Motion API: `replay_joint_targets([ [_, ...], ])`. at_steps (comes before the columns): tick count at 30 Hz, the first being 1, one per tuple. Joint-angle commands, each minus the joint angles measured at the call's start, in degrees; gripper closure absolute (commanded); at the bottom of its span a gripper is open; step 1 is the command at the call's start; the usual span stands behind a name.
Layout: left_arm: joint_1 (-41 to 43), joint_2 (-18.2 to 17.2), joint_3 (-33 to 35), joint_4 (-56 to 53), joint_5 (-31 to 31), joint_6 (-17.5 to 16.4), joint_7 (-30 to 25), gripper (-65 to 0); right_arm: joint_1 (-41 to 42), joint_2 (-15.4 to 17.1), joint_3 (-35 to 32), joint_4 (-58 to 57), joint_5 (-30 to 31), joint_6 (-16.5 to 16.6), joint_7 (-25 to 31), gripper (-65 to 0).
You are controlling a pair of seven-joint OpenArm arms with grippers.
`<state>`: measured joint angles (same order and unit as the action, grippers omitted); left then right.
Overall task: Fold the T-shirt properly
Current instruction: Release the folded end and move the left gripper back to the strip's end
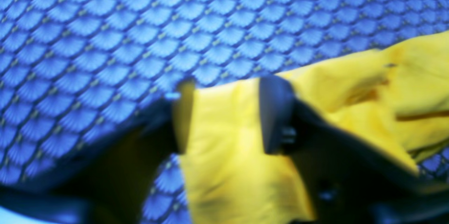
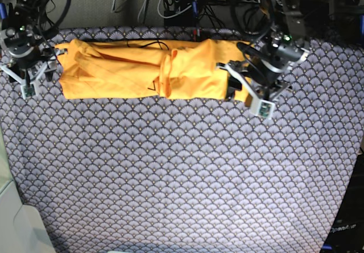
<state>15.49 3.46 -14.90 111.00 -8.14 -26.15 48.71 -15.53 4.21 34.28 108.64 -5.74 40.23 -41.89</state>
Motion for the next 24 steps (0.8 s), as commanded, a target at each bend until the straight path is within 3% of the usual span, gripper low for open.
replay_joint_targets([
  [1, 0.2, -0.2, -1.5, 0.9, -0.8, -0.2, -1.2, -39.5, 0.4, 0.6, 0.1, 0.9, 0.2, -0.2, 0.5, -34.8],
  [4, 1.3, -0.2, -4.2, 0.9, -0.9, -0.4, -1.2, -46.2, 0.6, 0.4, 0.0, 0.9, 0.6, -0.2, 0.5, -38.1],
  [9, 1.3, -0.2, -6.2, -0.5, -0.8, -3.6, -1.2, -46.2, 1.9, 0.7, 0.4, -2.6, 6.7, -0.2, 0.3, -41.5],
  [17, 0.8, -0.2, -6.2, -6.5, -0.5, -3.8, -1.7, -46.2, 5.5, 0.8, 0.4, -10.5, 8.0, -0.2, -3.9, -42.7],
  [24, 0.7, -0.2, -6.2, -6.8, -0.5, -3.8, -1.7, -46.2, 5.8, 2.9, 0.2, -10.5, 16.2, -0.2, -10.1, -42.7],
])
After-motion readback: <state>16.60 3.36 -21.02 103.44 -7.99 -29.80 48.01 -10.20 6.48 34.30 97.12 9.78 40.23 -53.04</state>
